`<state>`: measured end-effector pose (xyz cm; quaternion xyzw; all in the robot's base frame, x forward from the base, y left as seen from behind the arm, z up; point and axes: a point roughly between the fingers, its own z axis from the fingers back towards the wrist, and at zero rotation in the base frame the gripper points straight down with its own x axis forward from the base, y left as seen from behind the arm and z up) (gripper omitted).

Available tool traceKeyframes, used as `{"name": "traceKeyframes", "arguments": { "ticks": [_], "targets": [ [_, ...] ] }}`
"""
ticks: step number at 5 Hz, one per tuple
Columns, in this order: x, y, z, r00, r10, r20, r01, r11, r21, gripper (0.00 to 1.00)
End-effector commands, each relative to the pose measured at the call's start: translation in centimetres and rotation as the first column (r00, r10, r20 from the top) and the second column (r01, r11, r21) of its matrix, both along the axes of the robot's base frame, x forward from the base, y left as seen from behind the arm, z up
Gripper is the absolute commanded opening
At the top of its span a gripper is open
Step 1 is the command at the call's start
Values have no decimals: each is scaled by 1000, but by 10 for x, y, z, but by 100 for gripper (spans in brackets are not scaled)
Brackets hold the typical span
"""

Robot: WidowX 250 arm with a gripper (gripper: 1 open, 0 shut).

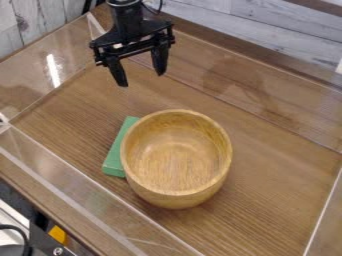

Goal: Remove the green block from inside the brown bowl and put it on the table

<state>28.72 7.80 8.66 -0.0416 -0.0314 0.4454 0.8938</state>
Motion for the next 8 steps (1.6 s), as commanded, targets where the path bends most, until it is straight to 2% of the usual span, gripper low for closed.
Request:
{"name": "traceKeyframes", "arguments": {
  "ticks": [1, 3, 4, 5, 6, 7, 8],
  "targets": [
    [12, -8, 15, 999, -17, 52, 16, 1000, 26, 100],
    [11, 3, 2, 999, -47, 25, 46, 998, 43, 100],
    [8, -11, -13, 1000, 13, 12, -14, 999, 51, 100],
    [-3, -25, -24, 999, 47, 4, -47, 997, 63, 100],
    [-26, -17, -27, 1000, 17, 1, -17, 997, 72, 100],
    [-39, -11, -30, 1000, 16, -7, -16, 997, 78, 100],
    [-44, -18, -25, 1000, 13, -13, -12, 997, 77, 100]
  ]
}}
